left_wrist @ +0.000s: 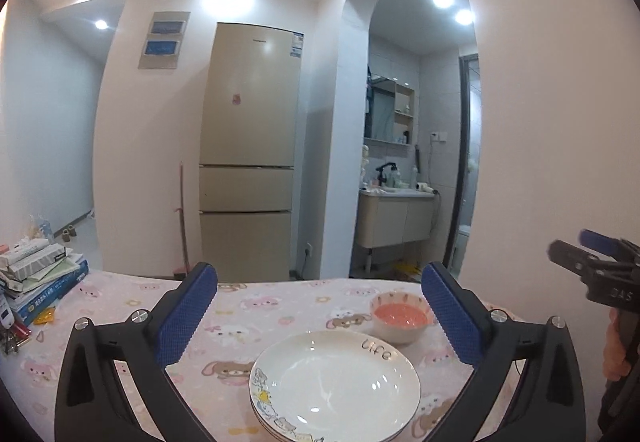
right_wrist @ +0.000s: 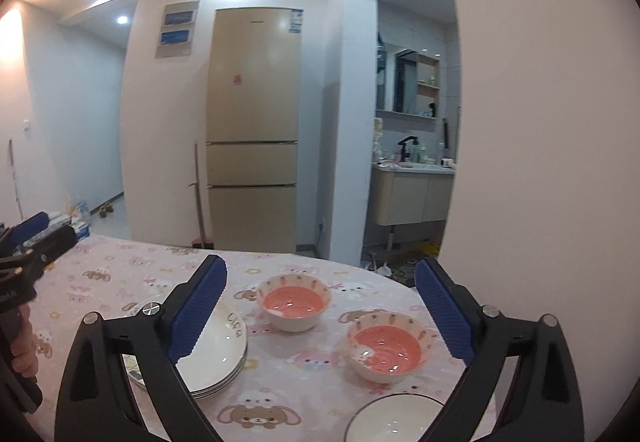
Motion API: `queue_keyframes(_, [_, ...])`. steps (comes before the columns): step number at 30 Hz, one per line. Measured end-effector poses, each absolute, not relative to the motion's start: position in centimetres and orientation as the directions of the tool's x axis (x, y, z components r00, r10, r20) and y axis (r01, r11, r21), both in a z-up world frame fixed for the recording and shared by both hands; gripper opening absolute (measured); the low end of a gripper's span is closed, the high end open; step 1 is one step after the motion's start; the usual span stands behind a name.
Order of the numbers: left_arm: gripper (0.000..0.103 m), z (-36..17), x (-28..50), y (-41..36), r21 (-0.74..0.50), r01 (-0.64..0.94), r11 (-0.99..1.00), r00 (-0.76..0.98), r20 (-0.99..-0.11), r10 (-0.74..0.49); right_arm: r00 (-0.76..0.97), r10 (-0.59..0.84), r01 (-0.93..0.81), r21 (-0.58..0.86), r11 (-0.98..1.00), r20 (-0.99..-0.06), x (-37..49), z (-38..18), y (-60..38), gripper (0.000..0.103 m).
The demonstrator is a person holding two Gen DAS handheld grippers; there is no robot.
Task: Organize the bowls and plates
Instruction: 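Raise the left tool and move it toward the pink strawberry bowls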
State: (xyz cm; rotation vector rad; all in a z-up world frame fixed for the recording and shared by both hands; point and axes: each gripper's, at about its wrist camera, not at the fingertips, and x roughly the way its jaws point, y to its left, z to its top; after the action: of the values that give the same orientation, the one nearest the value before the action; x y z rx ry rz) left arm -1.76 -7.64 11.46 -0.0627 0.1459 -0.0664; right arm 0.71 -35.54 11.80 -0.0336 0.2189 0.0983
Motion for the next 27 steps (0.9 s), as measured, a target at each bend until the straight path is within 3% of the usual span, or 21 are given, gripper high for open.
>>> queue_keyframes(3, [0.103,11.7,-1.5,-8.3,-0.047,0.069,0.997,0.984,-0.164,-0.076,0.980,0.031,-0.040,-0.044,0.998,-0.195,0.1,11.8,-36.5,0.102])
queue_keyframes(7, [0.103,12.0,-2.2,-10.0,0.042,0.130,0.991,0.985,-0.123,-0.124,0.981,-0.039,0.016,-0.122,0.992,-0.192,-0.1,11.4,-37.5,0.102])
queue_keyframes(12, [0.103,12.7,-2.7,-10.8,0.030,0.113,0.993,0.990,-0.083,-0.110,0.973,0.045,-0.057,-0.043,0.997,-0.228,-0.1,10.9,-39.5,0.102])
queue_keyframes(20, [0.103,14.4,-0.2,-13.3,-0.011,0.183,0.983,0.970,-0.161,-0.182,0.962,0.083,-0.098,-0.048,0.994,-0.261,1.2,12.1,-41.1,0.102])
queue_keyframes(23, [0.103,14.0,1.3,-15.0,-0.020,0.202,0.979,0.957,-0.210,-0.201,0.947,0.100,-0.112,-0.021,0.994,-0.304,2.6,12.1,-42.4,0.090])
queue_keyframes(27, [0.103,12.5,4.3,-18.0,-0.027,0.272,0.962,0.901,-0.344,-0.265,0.914,0.115,-0.119,0.014,0.993,-0.390,5.0,10.9,-44.4,0.070])
